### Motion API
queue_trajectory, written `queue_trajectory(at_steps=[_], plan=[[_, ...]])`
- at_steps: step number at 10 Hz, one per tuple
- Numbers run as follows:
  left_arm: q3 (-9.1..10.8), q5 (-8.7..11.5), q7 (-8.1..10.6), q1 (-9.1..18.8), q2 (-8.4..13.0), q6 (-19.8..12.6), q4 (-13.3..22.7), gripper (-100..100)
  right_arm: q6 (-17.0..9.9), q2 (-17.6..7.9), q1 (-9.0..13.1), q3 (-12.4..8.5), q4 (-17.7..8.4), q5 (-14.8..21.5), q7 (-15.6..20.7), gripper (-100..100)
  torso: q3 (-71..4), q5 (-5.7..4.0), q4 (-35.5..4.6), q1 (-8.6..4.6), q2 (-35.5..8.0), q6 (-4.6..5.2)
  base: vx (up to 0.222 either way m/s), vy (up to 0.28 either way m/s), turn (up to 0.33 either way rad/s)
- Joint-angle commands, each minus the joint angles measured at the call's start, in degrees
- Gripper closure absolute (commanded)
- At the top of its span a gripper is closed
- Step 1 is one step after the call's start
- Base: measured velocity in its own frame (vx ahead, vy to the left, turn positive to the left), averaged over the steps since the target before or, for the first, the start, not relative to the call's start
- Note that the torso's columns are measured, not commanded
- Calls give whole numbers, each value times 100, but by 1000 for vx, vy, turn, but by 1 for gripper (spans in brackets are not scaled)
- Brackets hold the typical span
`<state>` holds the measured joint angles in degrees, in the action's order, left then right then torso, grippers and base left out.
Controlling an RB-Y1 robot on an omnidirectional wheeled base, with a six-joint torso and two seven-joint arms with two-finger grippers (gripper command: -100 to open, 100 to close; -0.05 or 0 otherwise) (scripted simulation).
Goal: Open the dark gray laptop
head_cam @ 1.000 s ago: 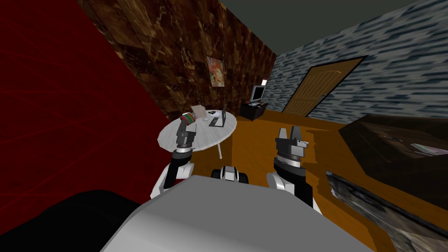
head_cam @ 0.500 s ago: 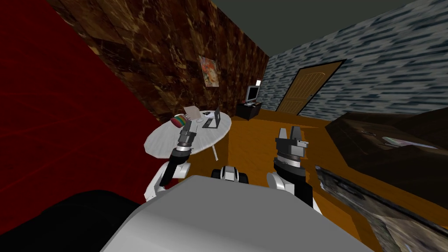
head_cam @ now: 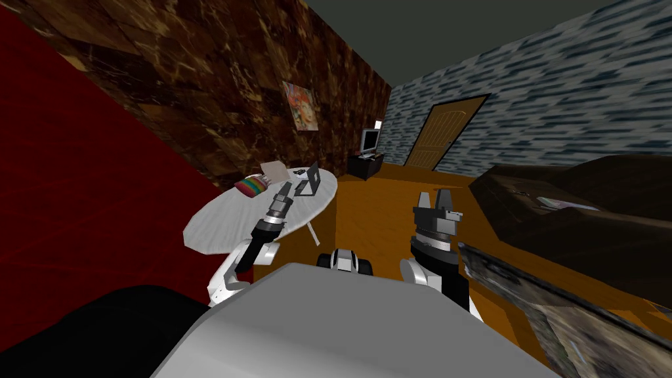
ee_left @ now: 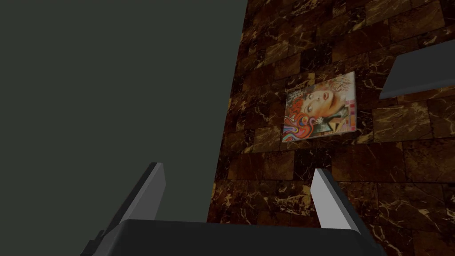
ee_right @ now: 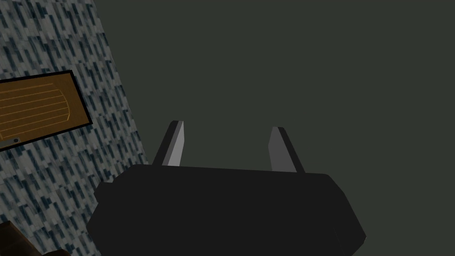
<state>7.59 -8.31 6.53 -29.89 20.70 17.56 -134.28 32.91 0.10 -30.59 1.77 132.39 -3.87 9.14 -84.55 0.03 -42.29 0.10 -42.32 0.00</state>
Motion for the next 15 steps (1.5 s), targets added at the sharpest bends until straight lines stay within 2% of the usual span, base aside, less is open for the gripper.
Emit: queue_trajectory(at_steps=[1, 8, 15], plan=[[133, -99, 18, 25, 293, -398, 80, -100, 0, 0, 0, 0, 0, 0, 0, 0, 1, 1, 0, 2, -2, 0, 90, -107, -143], [604, -153, 86, -84, 1007, -1403, 325, -100, 0, -1, 0, -1, 0, 0, 0, 0, -3, 0, 2, -1, 4, -1, 95, -64, -100], [1106, -13, 150, -341, 1453, -2336, 577, -100, 0, -1, 0, -2, 0, 0, 0, 0, -3, -3, 1, -9, 4, 0, 87, -2, -64]])
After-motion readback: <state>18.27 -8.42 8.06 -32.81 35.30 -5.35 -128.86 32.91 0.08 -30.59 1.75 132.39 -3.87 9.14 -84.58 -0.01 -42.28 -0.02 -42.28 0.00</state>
